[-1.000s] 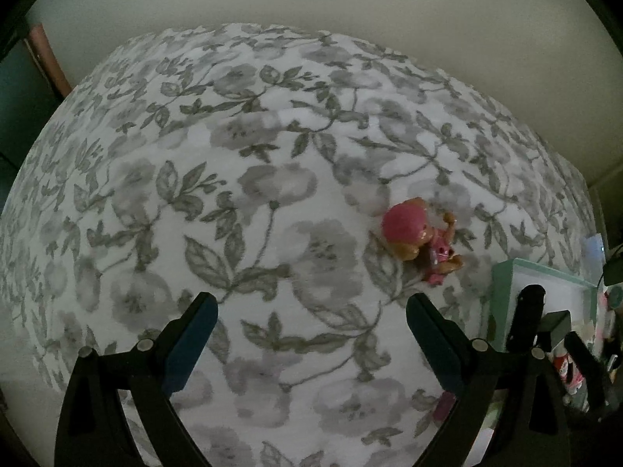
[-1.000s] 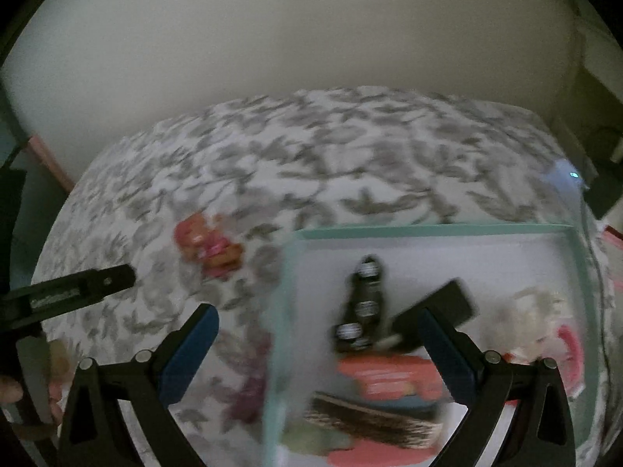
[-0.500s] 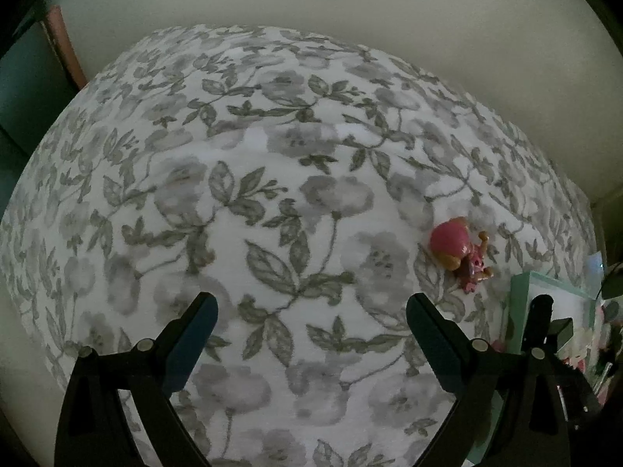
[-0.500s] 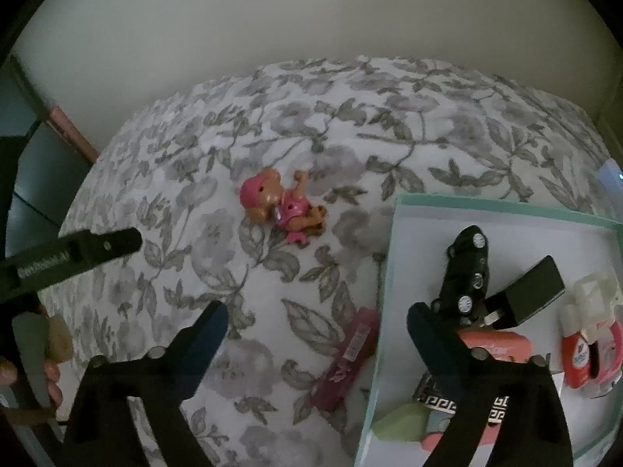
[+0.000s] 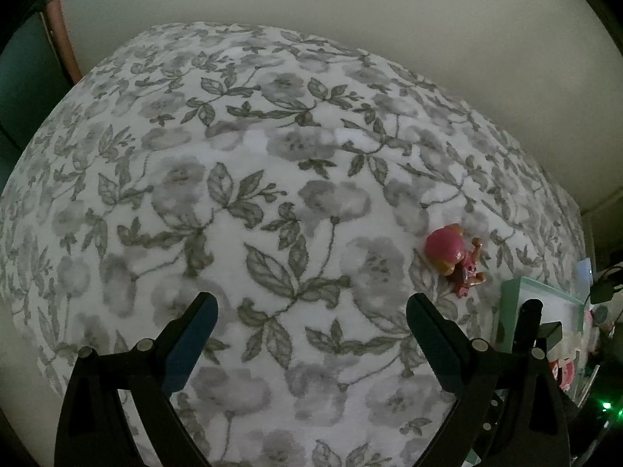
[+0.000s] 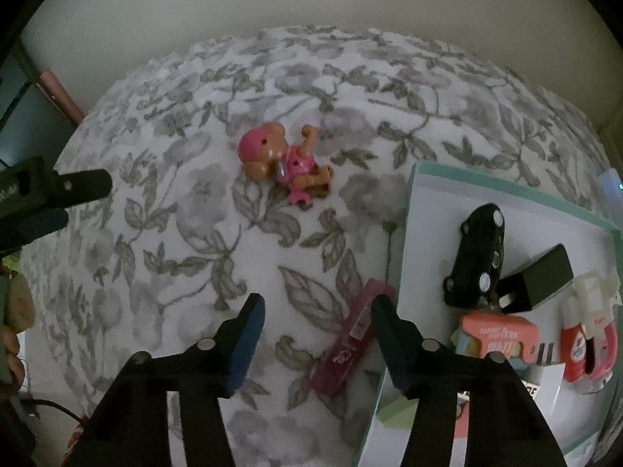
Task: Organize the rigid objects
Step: 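Move both tools back toward the pink lipstick and doll figure, then grasp the pink lipstick tube with the right tool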
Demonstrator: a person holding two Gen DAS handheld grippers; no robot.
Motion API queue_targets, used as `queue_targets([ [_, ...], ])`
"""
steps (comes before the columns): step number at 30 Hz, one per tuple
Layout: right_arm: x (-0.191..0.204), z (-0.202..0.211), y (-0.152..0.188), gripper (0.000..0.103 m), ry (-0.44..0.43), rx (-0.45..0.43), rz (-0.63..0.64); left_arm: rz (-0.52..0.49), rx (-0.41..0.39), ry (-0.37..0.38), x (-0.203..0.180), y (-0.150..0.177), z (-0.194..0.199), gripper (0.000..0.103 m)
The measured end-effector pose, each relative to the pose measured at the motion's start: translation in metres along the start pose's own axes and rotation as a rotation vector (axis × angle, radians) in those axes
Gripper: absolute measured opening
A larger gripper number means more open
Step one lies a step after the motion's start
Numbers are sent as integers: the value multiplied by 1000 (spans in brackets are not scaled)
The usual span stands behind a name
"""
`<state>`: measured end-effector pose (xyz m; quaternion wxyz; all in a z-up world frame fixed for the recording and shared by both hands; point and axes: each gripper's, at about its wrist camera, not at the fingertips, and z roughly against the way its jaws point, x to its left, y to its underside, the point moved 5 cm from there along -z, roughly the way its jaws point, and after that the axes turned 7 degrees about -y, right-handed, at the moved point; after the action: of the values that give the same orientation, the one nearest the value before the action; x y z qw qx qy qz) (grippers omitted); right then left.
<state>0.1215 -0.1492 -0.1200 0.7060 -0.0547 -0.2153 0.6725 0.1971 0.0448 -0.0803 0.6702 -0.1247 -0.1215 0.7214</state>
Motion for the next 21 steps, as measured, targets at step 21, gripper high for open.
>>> queue_targets([
  [21, 16, -18, 37, 51, 85, 204, -62, -1, 0, 11, -1, 0, 1, 98],
])
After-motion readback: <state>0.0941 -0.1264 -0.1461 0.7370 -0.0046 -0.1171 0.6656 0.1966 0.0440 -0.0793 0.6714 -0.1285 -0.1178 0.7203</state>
